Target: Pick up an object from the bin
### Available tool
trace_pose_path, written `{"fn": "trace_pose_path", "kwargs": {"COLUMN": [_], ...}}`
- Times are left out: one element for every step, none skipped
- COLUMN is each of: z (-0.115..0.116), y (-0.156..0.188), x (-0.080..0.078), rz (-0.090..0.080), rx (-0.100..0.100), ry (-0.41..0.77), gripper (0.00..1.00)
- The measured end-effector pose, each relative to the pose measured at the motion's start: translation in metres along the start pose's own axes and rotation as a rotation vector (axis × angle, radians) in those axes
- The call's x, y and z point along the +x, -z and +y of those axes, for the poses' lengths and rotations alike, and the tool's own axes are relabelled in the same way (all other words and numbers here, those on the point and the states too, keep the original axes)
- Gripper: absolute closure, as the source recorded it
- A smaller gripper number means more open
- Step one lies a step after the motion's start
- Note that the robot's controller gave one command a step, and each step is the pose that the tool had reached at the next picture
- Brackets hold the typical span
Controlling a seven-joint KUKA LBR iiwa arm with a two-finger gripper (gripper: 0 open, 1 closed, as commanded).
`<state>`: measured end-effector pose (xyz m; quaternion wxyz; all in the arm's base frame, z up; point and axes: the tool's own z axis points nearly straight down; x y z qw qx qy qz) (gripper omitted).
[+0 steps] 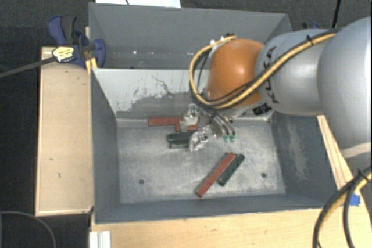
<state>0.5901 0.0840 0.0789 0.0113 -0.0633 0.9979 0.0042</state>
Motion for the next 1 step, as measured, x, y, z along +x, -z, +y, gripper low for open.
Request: {"fn": "trace_pose_path", "kwargs": {"z": [0.0329], "y": [0.2023], "x": [0.0337], "rz": [0.024], "rx": [0.007], "ry": [0.015], "gripper": [1.00]}}
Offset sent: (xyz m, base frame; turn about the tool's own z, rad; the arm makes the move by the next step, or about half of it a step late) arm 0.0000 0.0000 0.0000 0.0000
